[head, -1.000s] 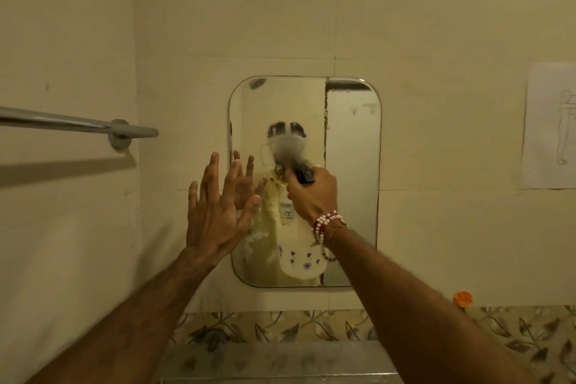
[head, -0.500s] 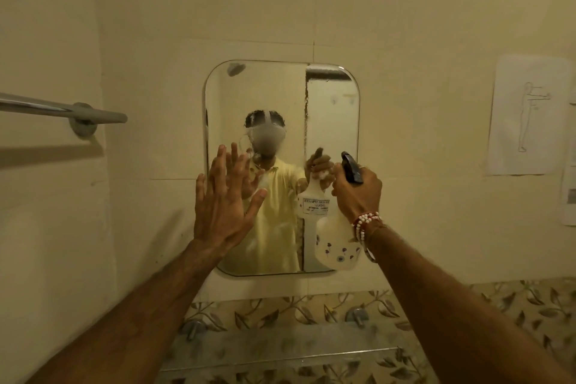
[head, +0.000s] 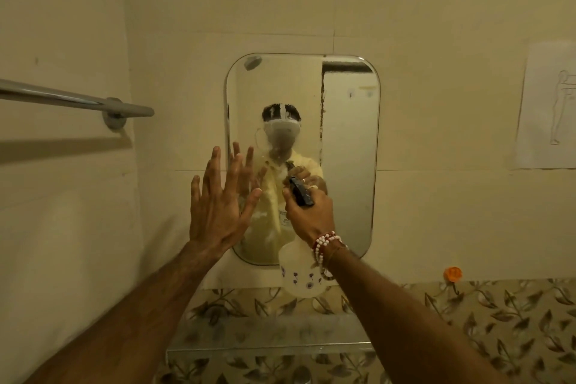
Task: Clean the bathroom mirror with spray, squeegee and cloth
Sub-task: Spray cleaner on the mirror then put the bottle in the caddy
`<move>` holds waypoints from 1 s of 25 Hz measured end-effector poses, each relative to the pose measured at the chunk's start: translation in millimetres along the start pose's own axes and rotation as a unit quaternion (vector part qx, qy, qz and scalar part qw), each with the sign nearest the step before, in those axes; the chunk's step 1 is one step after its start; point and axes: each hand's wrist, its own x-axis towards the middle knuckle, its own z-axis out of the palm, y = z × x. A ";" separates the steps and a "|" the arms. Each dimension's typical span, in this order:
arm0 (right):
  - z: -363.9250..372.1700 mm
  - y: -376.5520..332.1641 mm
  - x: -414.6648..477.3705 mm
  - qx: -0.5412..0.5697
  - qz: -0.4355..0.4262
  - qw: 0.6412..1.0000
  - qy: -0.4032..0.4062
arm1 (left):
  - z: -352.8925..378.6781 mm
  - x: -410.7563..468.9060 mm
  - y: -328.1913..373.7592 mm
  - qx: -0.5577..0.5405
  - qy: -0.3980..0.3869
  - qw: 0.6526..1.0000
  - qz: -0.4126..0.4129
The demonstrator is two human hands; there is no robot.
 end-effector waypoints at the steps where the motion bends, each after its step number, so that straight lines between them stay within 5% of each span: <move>1: -4.6 3.9 0.2 0.005 0.008 1.000 0.014 | 0.0 -1.1 -1.8 0.004 0.000 1.000 -0.002; 11: -93.1 47.9 8.3 0.024 0.100 0.982 0.161 | 24.3 -10.5 32.2 -0.032 -0.028 0.999 0.020; 21: -16.3 33.9 -44.6 0.069 0.074 0.994 -0.034 | 10.7 -25.1 12.0 -0.025 -0.031 0.999 0.004; 25: 6.3 41.6 -65.1 0.030 0.075 0.996 -0.046 | 11.7 -36.0 -7.4 -0.004 -0.037 0.999 -0.017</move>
